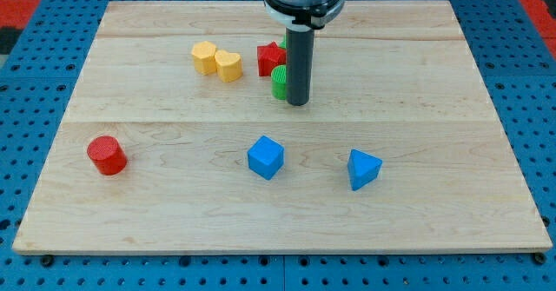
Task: Point your arm at blue triangle
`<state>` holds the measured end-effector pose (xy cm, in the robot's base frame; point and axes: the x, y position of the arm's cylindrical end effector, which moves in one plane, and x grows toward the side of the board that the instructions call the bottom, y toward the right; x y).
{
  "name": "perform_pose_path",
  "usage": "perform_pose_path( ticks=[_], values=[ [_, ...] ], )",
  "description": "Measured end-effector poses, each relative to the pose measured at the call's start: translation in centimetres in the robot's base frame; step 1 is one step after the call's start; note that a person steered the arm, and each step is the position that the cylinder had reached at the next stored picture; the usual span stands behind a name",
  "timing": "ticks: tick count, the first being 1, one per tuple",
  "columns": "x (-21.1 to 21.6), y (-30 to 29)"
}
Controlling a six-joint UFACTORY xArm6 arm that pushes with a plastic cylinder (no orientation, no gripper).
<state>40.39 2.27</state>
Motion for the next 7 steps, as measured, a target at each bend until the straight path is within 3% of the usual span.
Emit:
perform_pose_path(
  ticks=[2,3,5,7],
  values=[
    [0.9,0.5],
    [5.1,3.1],
    [11.6,13.8],
    [21.5,13.8]
  ],
)
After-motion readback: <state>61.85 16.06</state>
